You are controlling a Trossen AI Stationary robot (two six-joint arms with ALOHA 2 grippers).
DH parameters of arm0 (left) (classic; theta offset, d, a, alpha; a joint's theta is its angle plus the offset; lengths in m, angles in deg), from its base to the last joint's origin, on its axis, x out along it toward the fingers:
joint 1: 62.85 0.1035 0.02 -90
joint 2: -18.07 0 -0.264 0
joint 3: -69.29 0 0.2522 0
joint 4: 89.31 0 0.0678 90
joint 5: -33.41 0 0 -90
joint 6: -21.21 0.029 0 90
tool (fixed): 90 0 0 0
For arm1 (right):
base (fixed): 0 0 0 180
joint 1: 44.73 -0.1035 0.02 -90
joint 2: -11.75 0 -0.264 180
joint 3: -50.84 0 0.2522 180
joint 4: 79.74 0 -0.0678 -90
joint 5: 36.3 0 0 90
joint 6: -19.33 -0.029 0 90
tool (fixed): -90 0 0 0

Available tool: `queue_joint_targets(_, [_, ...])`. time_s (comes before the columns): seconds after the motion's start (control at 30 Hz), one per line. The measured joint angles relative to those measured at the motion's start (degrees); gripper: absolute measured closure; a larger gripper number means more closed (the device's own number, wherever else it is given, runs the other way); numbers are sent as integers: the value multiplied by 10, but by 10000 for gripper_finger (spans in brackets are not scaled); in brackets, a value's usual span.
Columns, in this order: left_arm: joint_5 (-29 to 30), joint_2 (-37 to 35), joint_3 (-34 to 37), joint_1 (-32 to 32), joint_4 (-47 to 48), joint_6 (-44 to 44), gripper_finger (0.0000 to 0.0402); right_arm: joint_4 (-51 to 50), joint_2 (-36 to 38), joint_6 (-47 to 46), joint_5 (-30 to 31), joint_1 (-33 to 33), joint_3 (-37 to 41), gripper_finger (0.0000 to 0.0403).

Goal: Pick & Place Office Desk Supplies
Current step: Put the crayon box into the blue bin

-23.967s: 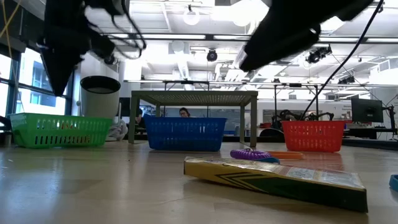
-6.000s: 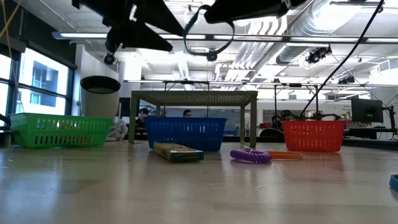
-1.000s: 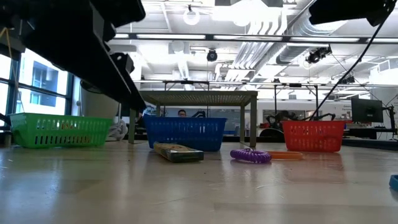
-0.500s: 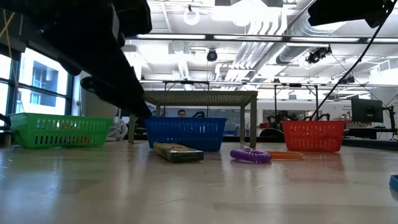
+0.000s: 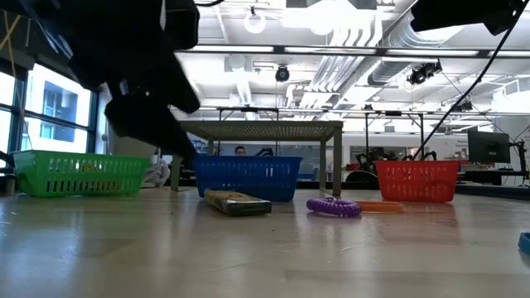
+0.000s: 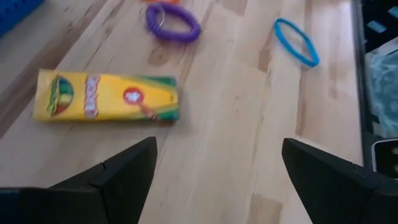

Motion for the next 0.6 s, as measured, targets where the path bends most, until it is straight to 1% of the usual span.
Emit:
queue_joint_targets(0.1, [0,0,0,0,-24,29,65,11,0,25,0,0,0,300])
queue_joint_targets(0.27, [-2,0,-1,-16,-77,128,65,38,0,77,0,1,0,300])
queue_joint_targets(0.37, [-3,0,-1,-20,-76,161,65,56,0,99,0,3,0,300])
queue_joint_targets(0.53, [-4,0,-1,1,-61,232,65,71,0,100,-13,3,0,300])
queue_joint_targets(0.6, [-33,0,-1,14,-63,268,65,79,0,100,-20,3,0,300])
